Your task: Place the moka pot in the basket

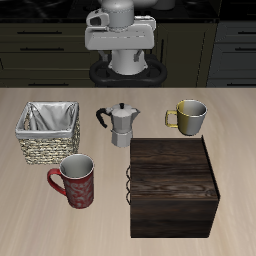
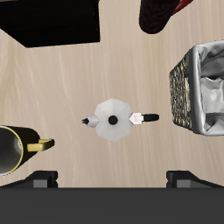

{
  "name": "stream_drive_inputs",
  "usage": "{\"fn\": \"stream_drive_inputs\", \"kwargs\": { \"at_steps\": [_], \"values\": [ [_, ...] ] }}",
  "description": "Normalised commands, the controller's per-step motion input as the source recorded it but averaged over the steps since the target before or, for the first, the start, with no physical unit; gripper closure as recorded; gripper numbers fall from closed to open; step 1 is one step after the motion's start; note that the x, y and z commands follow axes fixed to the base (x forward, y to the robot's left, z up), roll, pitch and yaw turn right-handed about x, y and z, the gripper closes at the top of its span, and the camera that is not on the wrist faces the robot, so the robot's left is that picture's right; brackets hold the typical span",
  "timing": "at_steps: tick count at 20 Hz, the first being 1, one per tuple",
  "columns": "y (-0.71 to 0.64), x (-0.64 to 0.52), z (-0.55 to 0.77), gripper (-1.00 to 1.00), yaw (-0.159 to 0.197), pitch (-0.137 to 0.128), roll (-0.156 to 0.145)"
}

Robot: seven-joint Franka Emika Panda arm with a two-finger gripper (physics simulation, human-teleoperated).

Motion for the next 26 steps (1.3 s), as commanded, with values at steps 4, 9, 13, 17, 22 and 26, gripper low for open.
{"fn": "stream_drive_inputs", "kwargs": {
  "at_steps": [4, 9, 13, 17, 22, 26],
  "values": [
    [-0.22, 0.15, -0.21, -1.0, 0.004, 0.022, 0.008],
    [-0.15, 0.16, -0.27, -1.0, 0.004, 0.036, 0.01],
    [-0.13, 0.14, -0.41, -1.0, 0.002, 0.051, -0.035],
    [0.0, -0.01, -0.36, -1.0, 0.005, 0.036, -0.001],
    [0.13, -0.05, -0.32, -1.0, 0.014, 0.031, 0.022],
    [0.13, -0.05, -0.22, -1.0, 0.013, 0.014, 0.013]
  ]
}}
